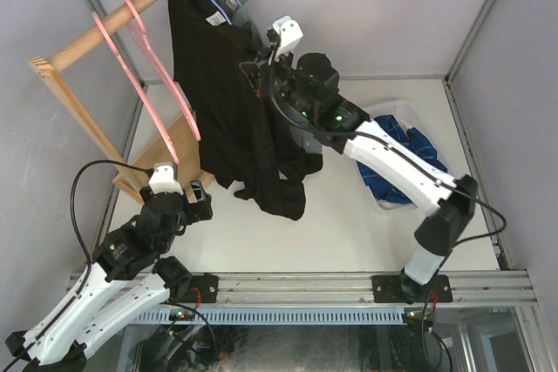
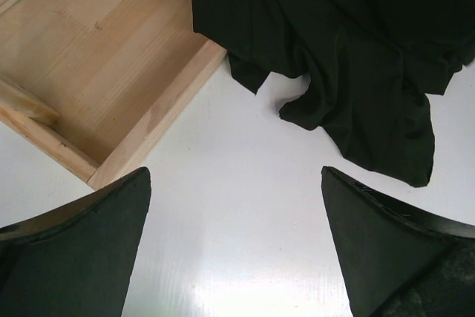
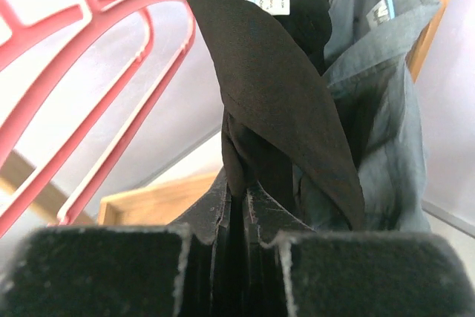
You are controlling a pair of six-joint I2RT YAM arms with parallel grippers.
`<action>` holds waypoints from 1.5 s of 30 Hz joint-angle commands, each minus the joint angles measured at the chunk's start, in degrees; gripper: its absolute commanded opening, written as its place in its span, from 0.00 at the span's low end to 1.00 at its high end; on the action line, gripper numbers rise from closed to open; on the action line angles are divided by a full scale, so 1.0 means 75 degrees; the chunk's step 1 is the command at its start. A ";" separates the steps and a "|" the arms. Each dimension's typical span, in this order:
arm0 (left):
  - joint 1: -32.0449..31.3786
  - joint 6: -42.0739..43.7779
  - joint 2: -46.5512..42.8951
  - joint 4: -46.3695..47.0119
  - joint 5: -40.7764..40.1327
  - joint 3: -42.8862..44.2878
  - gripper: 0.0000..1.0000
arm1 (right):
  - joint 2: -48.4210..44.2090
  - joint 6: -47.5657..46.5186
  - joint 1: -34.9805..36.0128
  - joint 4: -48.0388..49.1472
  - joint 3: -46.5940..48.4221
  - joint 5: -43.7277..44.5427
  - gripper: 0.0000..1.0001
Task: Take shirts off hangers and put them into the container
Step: Pick up the hanger from the clothesline, then remove the shirt from the hanger.
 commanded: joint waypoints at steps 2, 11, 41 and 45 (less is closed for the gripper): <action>0.0057 0.0112 0.0135 0.0194 -0.0010 0.0312 1.00 | -0.1675 0.0287 0.0012 -0.0738 -0.1212 -0.0695 0.00; 0.0057 0.0122 0.0106 0.0243 0.0044 0.0288 1.00 | -0.4162 0.1524 0.0012 -0.1050 -0.5233 -0.1129 0.00; 0.0057 -0.0141 -0.0803 0.1715 0.2597 0.0888 0.99 | -0.4723 0.2039 0.0357 -0.0841 -0.7724 -0.6376 0.00; 0.0057 -0.0263 -0.0517 0.1959 0.2996 0.0893 0.93 | -0.4821 0.1852 0.0363 -0.1168 -0.7726 -0.6712 0.00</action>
